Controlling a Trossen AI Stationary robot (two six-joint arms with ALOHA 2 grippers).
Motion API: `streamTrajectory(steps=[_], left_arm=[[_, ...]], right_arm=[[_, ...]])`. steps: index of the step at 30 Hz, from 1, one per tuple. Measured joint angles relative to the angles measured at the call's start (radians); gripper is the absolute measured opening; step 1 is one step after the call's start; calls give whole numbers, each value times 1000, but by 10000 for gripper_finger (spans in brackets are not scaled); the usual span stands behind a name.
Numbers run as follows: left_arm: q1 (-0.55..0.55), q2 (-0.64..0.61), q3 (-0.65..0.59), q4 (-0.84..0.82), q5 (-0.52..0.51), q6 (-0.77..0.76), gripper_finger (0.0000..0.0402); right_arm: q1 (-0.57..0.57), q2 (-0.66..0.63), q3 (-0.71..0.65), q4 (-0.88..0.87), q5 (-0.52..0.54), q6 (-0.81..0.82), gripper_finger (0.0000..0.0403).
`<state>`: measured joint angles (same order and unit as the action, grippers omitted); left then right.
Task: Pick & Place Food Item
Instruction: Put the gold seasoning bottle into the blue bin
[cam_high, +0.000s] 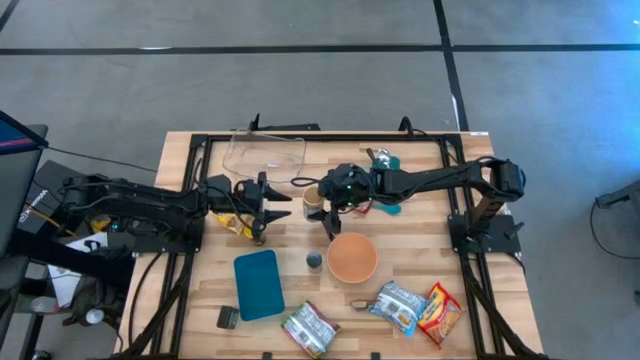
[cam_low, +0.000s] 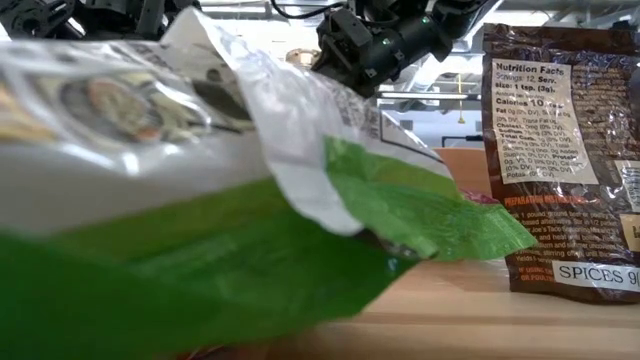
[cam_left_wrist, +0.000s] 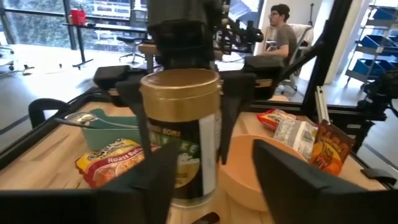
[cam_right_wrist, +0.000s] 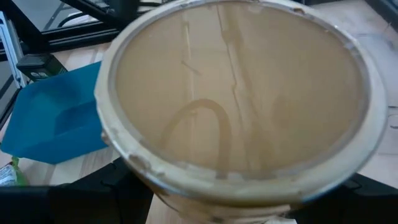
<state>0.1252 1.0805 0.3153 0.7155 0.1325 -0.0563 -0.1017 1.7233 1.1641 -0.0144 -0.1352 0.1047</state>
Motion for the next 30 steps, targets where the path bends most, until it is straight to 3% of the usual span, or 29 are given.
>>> streamTrajectory(steps=[5, 11, 21, 30], left_arm=[[-2, 0, 0, 3, -67, 0, 303], [-2, 11, 0, 40, -85, -2, 357], [-2, 155, 0, 264, -89, -9, 367], [-2, 293, 107, 227, -88, -35, 367]], right_arm=[[0, 0, 0, -1, 0, 0, 286], [0, 0, 0, 10, -1, -2, 286], [3, 0, 0, 18, -3, -8, 286], [10, -1, 0, 18, -25, -9, 286]])
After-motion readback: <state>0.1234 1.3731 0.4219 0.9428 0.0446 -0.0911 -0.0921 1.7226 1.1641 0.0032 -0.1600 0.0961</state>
